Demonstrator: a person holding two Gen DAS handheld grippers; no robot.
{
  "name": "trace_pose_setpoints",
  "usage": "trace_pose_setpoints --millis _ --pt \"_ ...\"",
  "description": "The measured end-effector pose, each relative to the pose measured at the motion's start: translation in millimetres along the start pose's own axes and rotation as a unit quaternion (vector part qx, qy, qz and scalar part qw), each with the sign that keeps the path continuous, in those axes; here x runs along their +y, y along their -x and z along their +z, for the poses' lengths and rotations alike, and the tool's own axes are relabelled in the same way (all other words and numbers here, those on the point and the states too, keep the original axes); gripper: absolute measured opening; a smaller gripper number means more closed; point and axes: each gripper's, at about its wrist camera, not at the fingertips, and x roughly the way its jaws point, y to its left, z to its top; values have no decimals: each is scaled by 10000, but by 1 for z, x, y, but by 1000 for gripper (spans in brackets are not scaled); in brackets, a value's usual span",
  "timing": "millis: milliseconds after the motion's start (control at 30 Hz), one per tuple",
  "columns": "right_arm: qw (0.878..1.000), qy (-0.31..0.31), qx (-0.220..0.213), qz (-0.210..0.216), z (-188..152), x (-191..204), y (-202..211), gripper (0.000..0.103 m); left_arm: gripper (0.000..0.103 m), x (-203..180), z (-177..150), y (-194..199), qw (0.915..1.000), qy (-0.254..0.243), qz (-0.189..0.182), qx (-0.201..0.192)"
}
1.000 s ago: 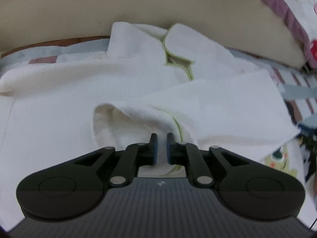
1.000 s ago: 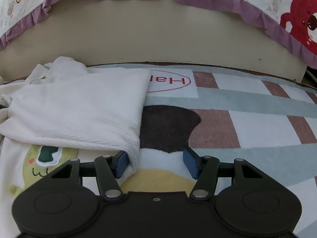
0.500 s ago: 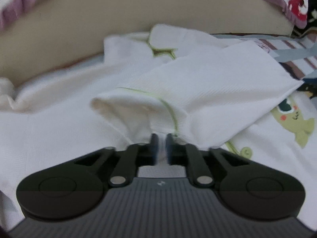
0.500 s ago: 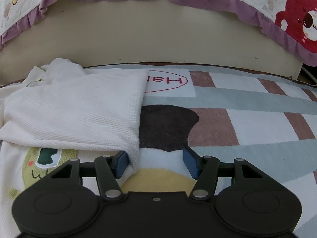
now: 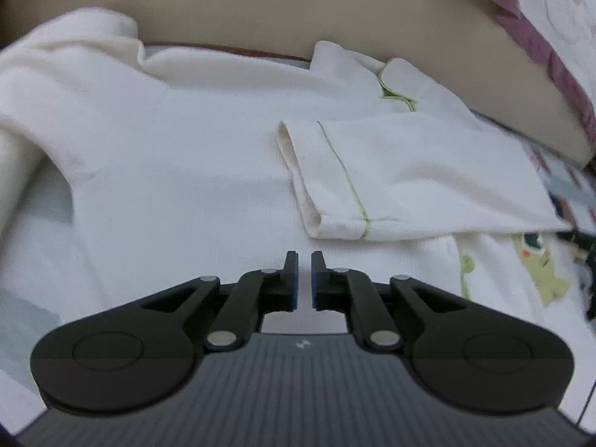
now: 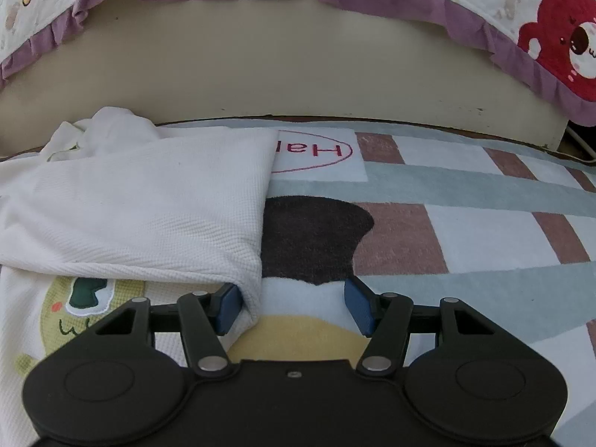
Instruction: Fold clothes
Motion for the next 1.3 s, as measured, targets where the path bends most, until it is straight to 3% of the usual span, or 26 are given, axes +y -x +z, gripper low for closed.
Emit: trace_pose_setpoints --millis 33,67,100,200,300,433,500,567,733,767,833,900,967,1100,1300 --pt "10000 3 21 -11 1 0 0 64 22 -1 1 -1 10000 26 -26 -34" --pt "10000 44 36 -14 2 1 0 64 38 -2 1 -3 9999 56 -55 -66" --pt "9999 86 50 -15 3 1 -1 64 43 -4 2 -4 9999 94 -90 -97" --pt "9998 204 74 -19 4 2 -1 65 43 -12 5 -6 9999 -12 -114 -81" --pt "9985 497 190 -98 8 6 0 66 42 -19 6 1 9988 -439 219 -53" --pt "9941 931 517 -220 18 13 19 64 42 -16 4 24 9912 -1151 645 60" --pt "9918 1225 315 -178 20 19 42 65 42 -3 5 45 9909 -1122 728 -141" --pt "9915 1298 8 5 22 24 67 65 43 11 7 61 9919 -894 810 -406" --pt "9925 793 -232 899 32 46 95 62 46 51 19 86 9897 71 1156 -842" --pt "9903 795 -315 1099 33 58 99 57 46 58 22 89 9880 196 1234 -902" --pt "9842 792 -461 1516 37 81 107 22 46 69 28 95 9825 284 1471 -1110" --pt "9741 766 -428 2082 46 107 114 13 44 83 31 105 9753 445 1754 -1263" --pt "9676 1080 -554 2215 55 138 124 13 43 98 31 114 9719 646 1803 -1371" --pt "9615 1810 -594 1981 75 204 127 17 45 132 35 129 9674 1102 1722 -1492" --pt "9552 1858 -620 2221 79 279 125 22 56 206 43 137 9445 1988 1917 -1777"
